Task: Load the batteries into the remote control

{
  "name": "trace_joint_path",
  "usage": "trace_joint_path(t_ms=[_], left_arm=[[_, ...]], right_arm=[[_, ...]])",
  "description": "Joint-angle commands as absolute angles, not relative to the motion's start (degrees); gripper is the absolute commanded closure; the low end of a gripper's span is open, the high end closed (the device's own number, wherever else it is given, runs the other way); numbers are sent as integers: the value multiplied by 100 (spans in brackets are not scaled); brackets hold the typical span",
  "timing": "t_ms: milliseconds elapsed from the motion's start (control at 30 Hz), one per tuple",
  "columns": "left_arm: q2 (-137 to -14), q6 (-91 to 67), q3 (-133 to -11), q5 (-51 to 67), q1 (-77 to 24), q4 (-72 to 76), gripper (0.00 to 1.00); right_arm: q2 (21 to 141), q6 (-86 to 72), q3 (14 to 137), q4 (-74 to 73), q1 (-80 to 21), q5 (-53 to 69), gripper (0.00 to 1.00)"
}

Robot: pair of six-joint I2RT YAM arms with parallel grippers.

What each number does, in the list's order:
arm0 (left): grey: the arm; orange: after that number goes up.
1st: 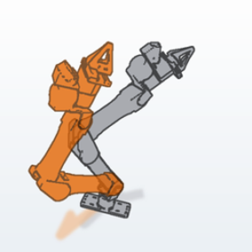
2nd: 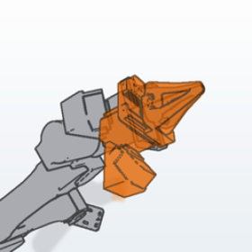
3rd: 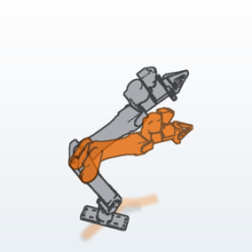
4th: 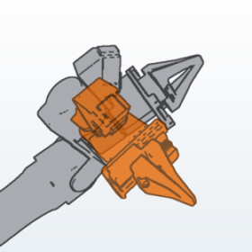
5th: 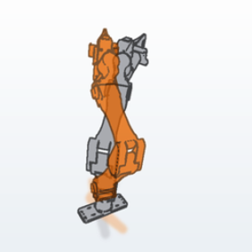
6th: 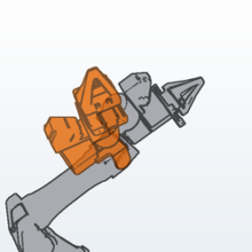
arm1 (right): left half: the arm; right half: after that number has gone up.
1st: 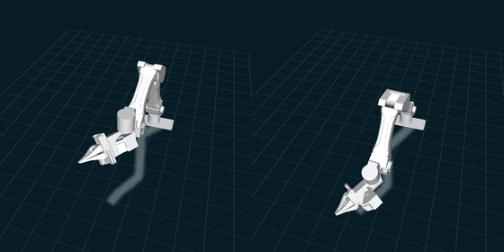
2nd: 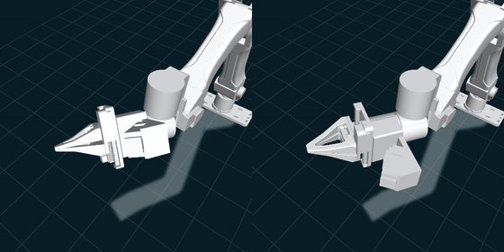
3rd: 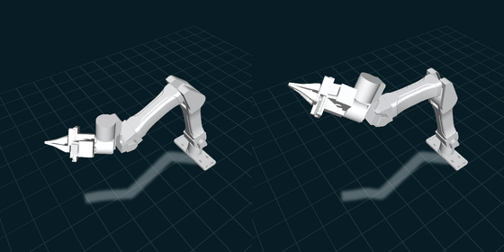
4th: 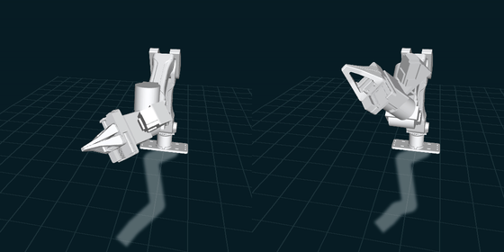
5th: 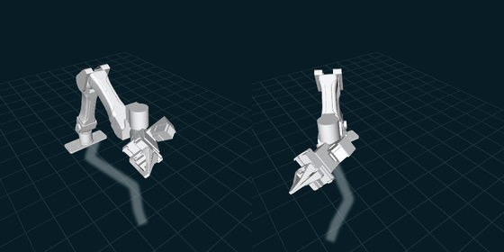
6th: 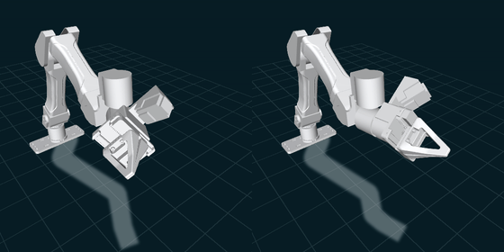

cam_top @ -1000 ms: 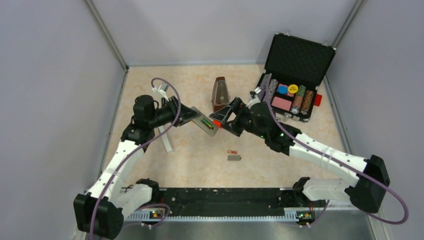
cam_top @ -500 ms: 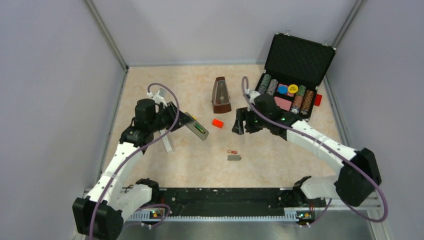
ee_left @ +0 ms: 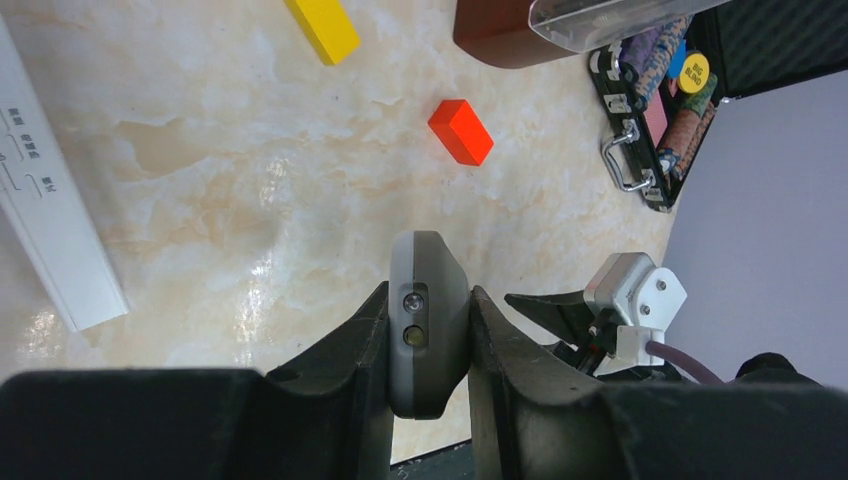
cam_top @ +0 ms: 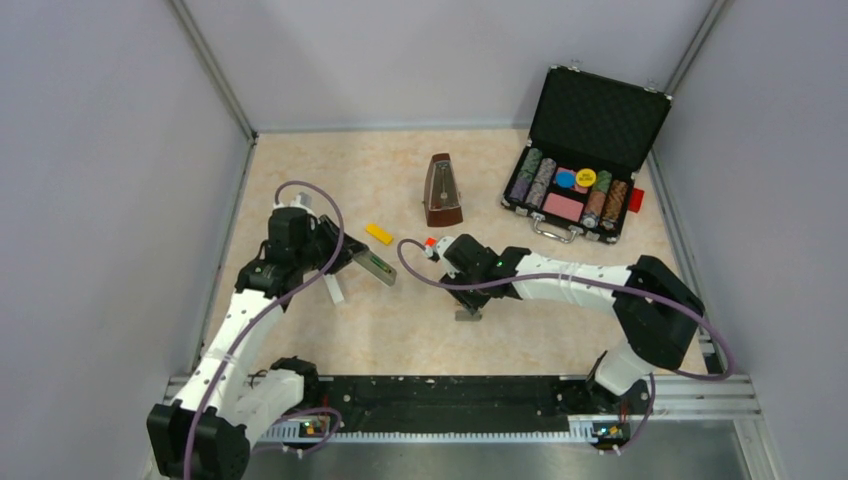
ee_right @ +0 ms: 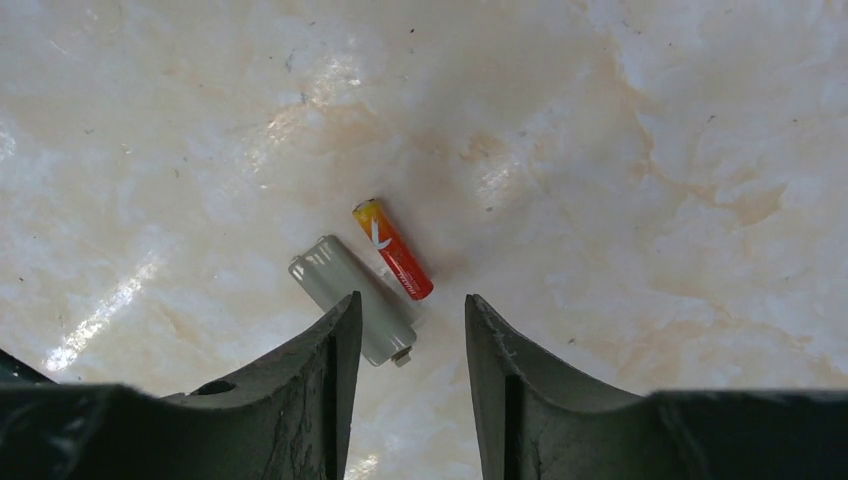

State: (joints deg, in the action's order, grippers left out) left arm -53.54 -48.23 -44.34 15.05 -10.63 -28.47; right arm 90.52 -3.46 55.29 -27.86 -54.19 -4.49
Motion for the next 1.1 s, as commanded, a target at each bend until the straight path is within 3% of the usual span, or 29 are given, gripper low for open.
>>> trace_joint_path(t_ms=[0, 500, 733, 933, 1067], left_arm=[[-5233, -4943, -4390, 1383, -962, -2779, 100], [-5419, -5003, -4301, 1702, -722, -2522, 100], [-5518, -5001, -4285, 1795, -669, -2438, 100], [-5623, -4998, -4250, 1916, -650, -2312, 100], [-5742, -4899, -4222, 2242, -642, -2083, 100]], right_arm=[[9004, -34, 5657, -2345, -5419, -761, 60], [9431, 382, 5645, -2303, -5419, -278, 60], [9638, 387, 5704, -2267, -5417, -468, 73], [9705, 405, 5718, -2256, -5415, -492, 92], [9600, 274, 5746, -2246, -5413, -463, 99]])
